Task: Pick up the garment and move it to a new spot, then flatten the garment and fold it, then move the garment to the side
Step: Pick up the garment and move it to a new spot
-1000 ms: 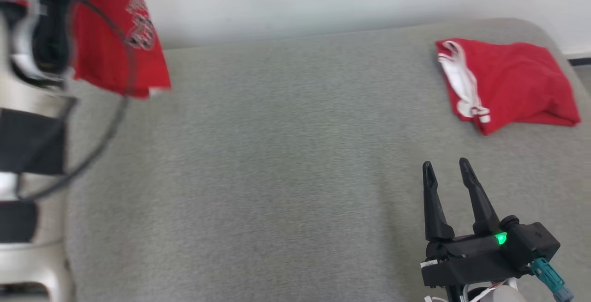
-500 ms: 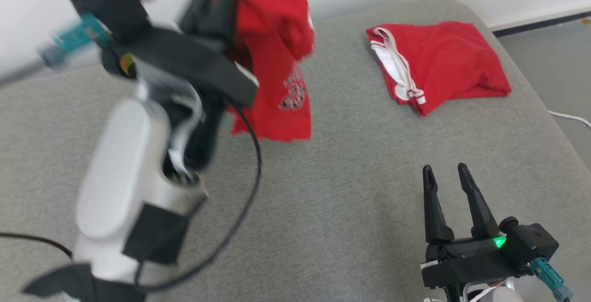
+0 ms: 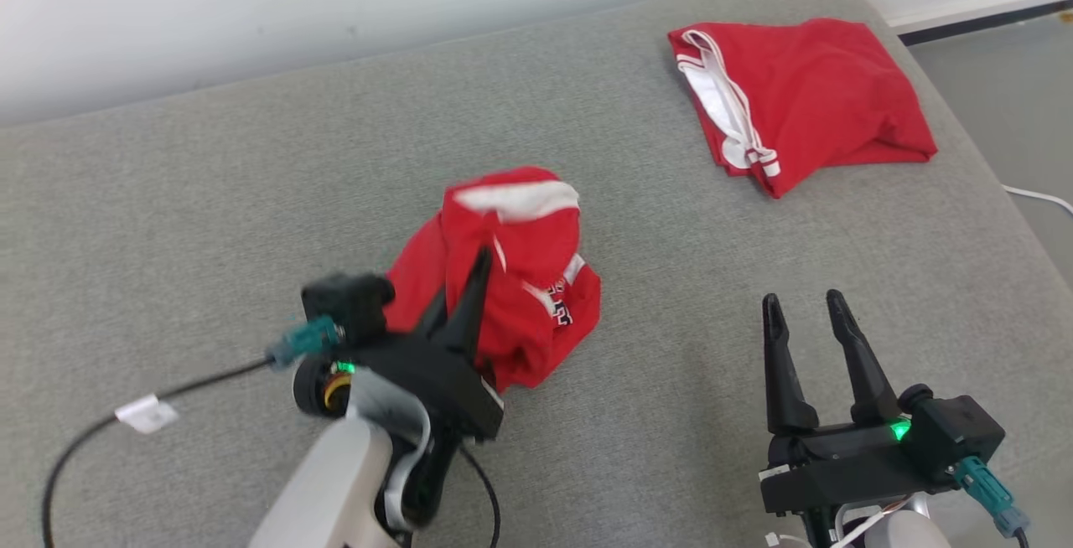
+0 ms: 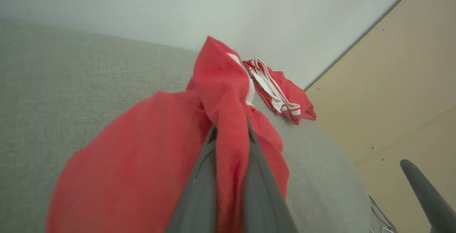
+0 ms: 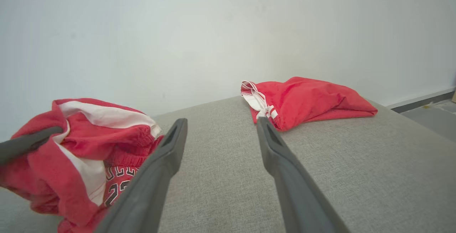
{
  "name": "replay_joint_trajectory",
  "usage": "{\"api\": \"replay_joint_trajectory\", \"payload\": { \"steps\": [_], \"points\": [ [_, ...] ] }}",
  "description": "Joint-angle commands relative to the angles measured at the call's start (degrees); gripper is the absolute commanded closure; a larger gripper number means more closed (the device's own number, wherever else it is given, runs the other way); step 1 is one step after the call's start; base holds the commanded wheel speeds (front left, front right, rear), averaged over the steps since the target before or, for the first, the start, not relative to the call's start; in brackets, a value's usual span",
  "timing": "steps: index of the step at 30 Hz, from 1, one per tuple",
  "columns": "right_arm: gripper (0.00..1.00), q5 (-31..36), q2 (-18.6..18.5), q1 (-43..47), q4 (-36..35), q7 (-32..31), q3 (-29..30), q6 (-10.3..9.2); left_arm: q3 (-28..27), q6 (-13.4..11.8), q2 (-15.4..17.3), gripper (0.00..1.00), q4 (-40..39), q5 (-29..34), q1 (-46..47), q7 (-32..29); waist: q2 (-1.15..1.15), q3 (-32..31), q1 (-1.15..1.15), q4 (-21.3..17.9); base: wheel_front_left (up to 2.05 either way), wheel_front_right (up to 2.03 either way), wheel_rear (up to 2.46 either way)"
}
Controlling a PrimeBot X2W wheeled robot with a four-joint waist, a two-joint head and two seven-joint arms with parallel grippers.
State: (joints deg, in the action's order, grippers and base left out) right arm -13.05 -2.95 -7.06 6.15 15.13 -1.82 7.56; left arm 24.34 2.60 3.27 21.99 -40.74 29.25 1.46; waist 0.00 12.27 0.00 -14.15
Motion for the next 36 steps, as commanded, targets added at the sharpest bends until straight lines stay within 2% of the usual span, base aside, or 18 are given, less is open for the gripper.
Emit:
{"api": "replay_joint_trajectory", "payload": {
  "steps": [1, 3, 4, 5, 11, 15, 20, 24, 30, 36],
  "points": [
    [0.0, 0.4, 0.1, -0.1, 0.1, 0.0, 0.0, -0.12, 0.4, 0.5, 0.0, 1.0, 0.8, 0.6, -0.7, 0.8, 0.0, -0.2, 0.0, 0.8, 0.0, 0.0, 0.0],
    [0.0, 0.7, 0.1, -0.2, 0.2, 0.0, -0.3, -0.12, 1.7, 1.1, -0.1, 1.0, 3.0, 1.0, -1.4, 1.9, 0.0, -0.5, 0.0, 1.5, 0.0, 0.0, 0.0],
    [0.0, 0.8, 0.1, -0.2, 0.2, 0.0, -0.4, -0.12, 2.0, 1.0, -0.1, 0.46, 3.7, 1.4, -1.4, 2.7, 0.0, -0.7, 0.0, 1.9, 0.0, 0.0, 0.0],
    [0.0, 1.0, 0.2, -0.2, 0.2, 0.0, -0.5, -0.12, 2.7, 1.2, -0.2, 0.0, 4.4, 1.8, -1.4, 3.6, 0.0, -1.0, 0.0, 2.3, 0.0, 0.0, 0.0],
    [0.0, 1.1, 0.1, 1.1, 0.4, 0.0, -0.6, -0.12, 3.5, 2.2, -0.3, 0.0, 4.6, 2.7, 0.0, 10.3, 0.0, -3.3, 0.0, 4.7, 0.0, 0.0, 0.0],
    [0.0, 1.1, 0.1, 1.9, 0.4, 0.0, -0.5, -0.12, 2.1, 1.7, 1.4, 0.0, 3.1, 4.5, -0.5, 12.6, 0.0, -5.2, 0.0, 6.1, 0.0, 0.0, 0.0],
    [0.0, 1.1, 0.1, 3.0, 0.3, 0.0, -0.4, -0.12, -0.5, -0.1, 5.1, 0.0, 0.6, 7.3, -3.1, 13.6, 0.0, -6.9, 0.0, 7.6, 0.0, 0.0, 0.0],
    [0.0, 0.6, 0.1, 4.0, 0.0, 0.0, -0.1, -0.12, -2.0, -2.9, 9.4, 0.0, -2.3, 14.0, -6.2, 13.7, 0.0, -7.9, 0.0, 9.0, 0.0, 0.0, 0.0],
    [0.0, 0.1, 0.1, 5.1, 0.1, 0.0, -0.1, -0.12, -8.4, -4.7, 11.4, 0.0, -7.2, 17.5, -15.1, 13.7, 0.0, -8.7, 0.0, 10.9, 0.0, 0.0, 0.0],
    [0.0, 0.0, 0.1, 6.2, 0.5, 0.0, 0.1, -0.12, -12.4, -5.5, 10.7, 0.0, -11.4, 22.9, -23.2, 13.7, 0.0, -9.6, 0.0, 12.8, 0.0, 0.0, 0.0]
  ]
}}
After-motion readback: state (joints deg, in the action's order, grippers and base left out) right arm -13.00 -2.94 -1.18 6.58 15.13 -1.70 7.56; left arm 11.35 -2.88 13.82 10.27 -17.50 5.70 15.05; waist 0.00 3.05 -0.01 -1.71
